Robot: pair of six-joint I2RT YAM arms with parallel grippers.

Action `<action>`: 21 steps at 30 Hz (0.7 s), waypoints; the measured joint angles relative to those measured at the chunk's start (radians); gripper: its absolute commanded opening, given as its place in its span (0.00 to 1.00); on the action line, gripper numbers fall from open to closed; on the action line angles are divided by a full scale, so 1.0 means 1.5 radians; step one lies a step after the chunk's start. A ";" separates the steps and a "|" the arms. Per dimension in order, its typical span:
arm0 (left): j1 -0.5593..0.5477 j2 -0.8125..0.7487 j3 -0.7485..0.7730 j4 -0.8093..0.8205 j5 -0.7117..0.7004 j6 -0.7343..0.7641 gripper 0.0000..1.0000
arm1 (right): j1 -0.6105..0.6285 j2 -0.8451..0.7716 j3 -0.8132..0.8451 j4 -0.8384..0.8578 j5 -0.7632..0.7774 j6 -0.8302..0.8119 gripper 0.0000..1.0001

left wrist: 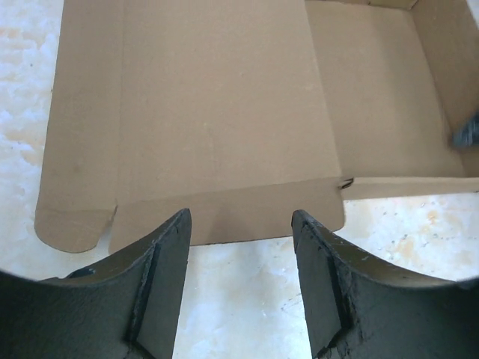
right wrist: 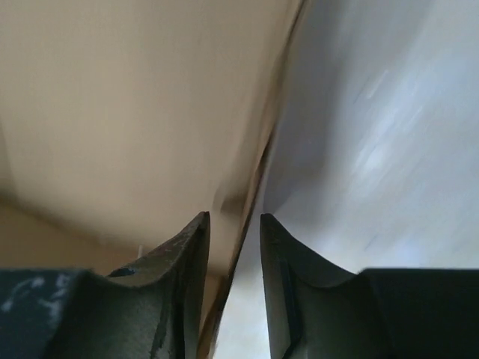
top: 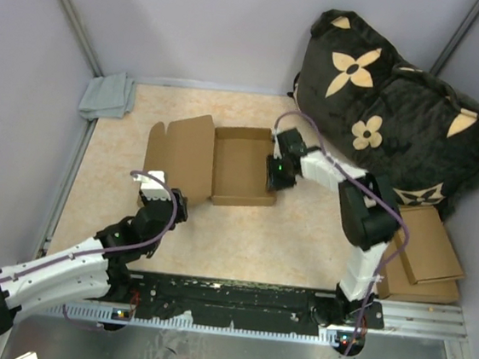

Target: Fold the paper box

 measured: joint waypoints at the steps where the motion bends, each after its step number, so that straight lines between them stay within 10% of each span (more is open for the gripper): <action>1: 0.000 0.003 0.009 0.002 0.000 0.001 0.63 | 0.008 -0.042 -0.067 0.017 -0.018 0.026 0.47; 10: 0.001 0.029 0.033 0.019 0.013 0.004 0.63 | 0.289 -0.332 -0.256 0.051 -0.085 0.043 0.57; 21: 0.001 -0.016 0.033 -0.029 0.026 -0.051 0.63 | 0.253 -0.269 -0.128 0.044 0.094 -0.052 0.61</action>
